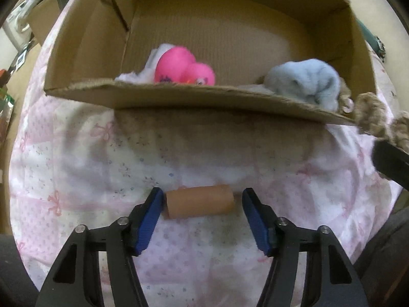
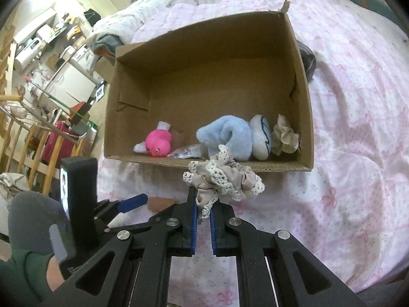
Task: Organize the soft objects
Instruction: 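Grasp the tan cylinder with the left gripper while the right gripper holds the scrunchie, then carry the cylinder and lace scrunchie into the box and open both grippers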
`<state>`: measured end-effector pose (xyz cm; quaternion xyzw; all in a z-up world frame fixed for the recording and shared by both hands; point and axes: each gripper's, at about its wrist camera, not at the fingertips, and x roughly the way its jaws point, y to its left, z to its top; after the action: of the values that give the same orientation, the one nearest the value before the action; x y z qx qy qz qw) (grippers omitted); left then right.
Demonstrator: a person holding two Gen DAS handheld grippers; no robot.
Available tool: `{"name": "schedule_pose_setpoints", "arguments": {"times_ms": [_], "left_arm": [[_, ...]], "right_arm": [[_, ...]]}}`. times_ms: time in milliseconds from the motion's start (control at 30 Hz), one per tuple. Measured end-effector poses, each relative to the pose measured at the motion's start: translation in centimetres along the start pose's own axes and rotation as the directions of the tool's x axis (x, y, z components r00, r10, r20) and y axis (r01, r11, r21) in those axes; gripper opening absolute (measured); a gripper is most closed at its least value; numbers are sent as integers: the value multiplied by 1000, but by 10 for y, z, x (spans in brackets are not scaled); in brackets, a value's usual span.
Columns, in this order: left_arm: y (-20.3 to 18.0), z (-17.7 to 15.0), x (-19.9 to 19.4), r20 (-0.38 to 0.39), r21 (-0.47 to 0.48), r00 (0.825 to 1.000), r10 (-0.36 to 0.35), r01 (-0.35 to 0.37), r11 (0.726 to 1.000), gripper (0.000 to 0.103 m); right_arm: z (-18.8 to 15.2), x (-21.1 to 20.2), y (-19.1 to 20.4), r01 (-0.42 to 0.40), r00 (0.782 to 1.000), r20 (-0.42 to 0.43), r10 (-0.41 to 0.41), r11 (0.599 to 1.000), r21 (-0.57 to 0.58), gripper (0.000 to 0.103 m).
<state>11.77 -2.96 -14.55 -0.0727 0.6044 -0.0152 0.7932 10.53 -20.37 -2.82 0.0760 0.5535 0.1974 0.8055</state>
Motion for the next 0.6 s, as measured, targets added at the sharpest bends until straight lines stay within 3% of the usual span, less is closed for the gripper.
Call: {"name": "schedule_pose_setpoints", "arguments": {"times_ms": [67, 167, 200, 233, 433, 600], "left_arm": [[0, 0, 1, 10, 6, 1000, 7, -7, 1000, 45], [1, 3, 2, 13, 20, 1000, 0, 0, 1000, 37], [1, 3, 2, 13, 22, 1000, -1, 1, 1000, 28], [2, 3, 4, 2, 28, 1000, -4, 3, 1000, 9], [10, 5, -1, -4, 9, 999, -34, 34, 999, 8], [15, 0, -14, 21, 12, 1000, -16, 15, 1000, 8]], "right_arm": [[0, -1, -2, -2, 1000, -7, 2, 1000, 8, 10], [1, -1, -4, -3, 1000, -6, 3, 1000, 15, 10], [1, -1, -4, -3, 1000, -6, 3, 1000, 18, 10], [1, -1, -4, -5, 1000, -5, 5, 1000, 21, 10], [2, 0, -5, -4, 1000, -5, 4, 1000, 21, 10], [1, 0, -5, 3, 1000, -8, -3, 1000, 21, 10]]}}
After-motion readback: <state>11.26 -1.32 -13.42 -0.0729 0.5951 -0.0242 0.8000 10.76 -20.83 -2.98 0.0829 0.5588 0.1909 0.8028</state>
